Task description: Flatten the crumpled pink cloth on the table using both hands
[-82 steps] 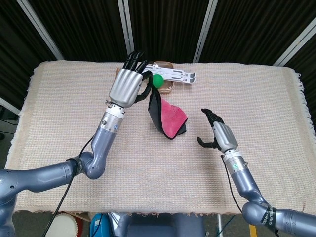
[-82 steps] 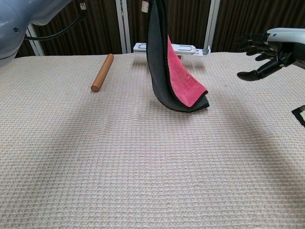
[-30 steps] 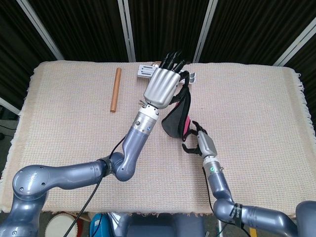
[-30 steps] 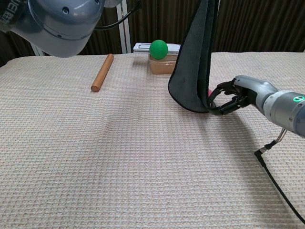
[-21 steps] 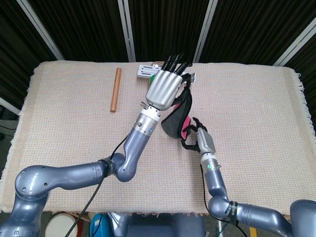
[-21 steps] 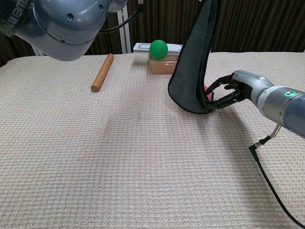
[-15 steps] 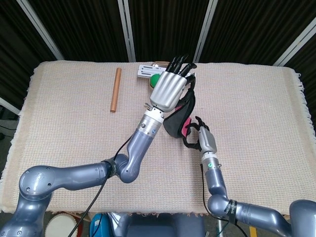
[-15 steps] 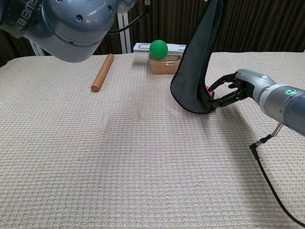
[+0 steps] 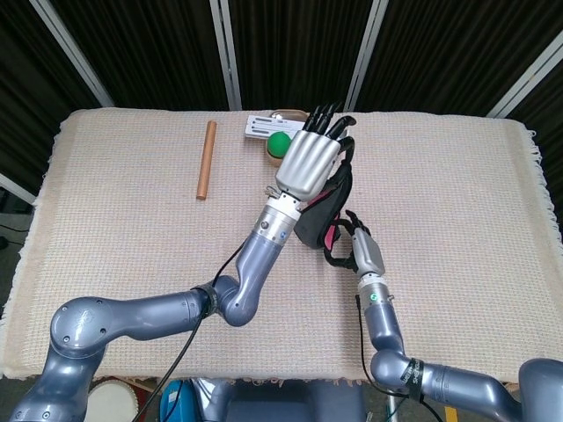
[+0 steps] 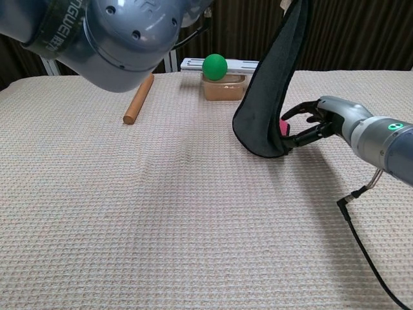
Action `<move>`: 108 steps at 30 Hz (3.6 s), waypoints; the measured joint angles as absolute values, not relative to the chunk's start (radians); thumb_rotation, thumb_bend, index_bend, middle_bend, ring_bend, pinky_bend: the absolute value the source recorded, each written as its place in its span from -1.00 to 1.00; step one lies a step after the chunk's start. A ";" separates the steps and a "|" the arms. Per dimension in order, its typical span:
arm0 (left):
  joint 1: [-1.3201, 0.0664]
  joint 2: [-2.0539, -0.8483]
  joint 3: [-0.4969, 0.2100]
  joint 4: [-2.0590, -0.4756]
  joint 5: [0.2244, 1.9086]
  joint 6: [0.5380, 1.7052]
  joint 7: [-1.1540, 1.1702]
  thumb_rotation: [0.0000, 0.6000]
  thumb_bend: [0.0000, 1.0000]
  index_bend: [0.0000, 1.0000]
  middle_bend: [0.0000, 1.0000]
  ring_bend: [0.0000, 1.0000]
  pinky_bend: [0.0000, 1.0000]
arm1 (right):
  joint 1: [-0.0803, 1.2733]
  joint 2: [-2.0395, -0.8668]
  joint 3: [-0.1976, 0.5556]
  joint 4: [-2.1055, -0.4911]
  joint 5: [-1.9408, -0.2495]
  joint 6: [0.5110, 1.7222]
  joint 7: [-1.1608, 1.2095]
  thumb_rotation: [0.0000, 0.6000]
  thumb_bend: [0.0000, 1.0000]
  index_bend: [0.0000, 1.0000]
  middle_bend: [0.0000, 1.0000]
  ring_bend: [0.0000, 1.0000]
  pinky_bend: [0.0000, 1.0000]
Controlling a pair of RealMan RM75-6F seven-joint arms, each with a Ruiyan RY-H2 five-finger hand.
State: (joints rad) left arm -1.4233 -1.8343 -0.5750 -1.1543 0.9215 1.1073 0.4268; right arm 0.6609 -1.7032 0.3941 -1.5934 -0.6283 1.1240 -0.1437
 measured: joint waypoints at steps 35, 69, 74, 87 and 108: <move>-1.447 -1.853 -0.604 -1.130 0.924 1.137 0.415 1.00 -0.01 0.22 -0.58 -1.00 -1.00 | 0.655 -1.742 0.413 -1.546 -0.601 1.112 -0.157 1.00 0.10 -0.04 -0.84 -1.00 -1.00; -1.175 -1.643 -0.502 -1.344 0.998 1.165 0.240 1.00 -0.01 0.24 -0.58 -1.00 -1.00 | 0.622 -1.523 0.504 -1.643 -0.702 1.157 -0.158 1.00 0.27 0.27 -0.69 -1.00 -1.00; -1.145 -1.621 -0.499 -1.345 0.993 1.151 0.199 1.00 -0.01 0.24 -0.58 -1.00 -1.00 | 0.634 -1.494 0.523 -1.657 -0.700 1.180 -0.186 1.00 0.27 0.27 -0.69 -1.00 -1.00; -1.102 -1.614 -0.489 -1.300 0.983 1.118 0.130 1.00 -0.01 0.24 -0.57 -1.00 -1.00 | 0.721 -1.477 0.572 -1.617 -0.670 1.193 -0.258 1.00 0.27 0.27 -0.69 -1.00 -1.00; -1.163 -1.729 -0.554 -1.052 0.932 1.069 0.049 1.00 -0.01 0.26 -0.56 -1.00 -1.00 | 0.854 -1.520 0.638 -1.392 -0.654 1.167 -0.249 1.00 0.27 0.27 -0.69 -1.00 -1.00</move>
State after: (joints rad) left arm -1.1631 -1.7290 -0.5541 -1.0519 0.9324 1.0695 0.0494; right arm 0.8541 -1.5197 0.6385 -1.3916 -0.6542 1.1671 -0.2487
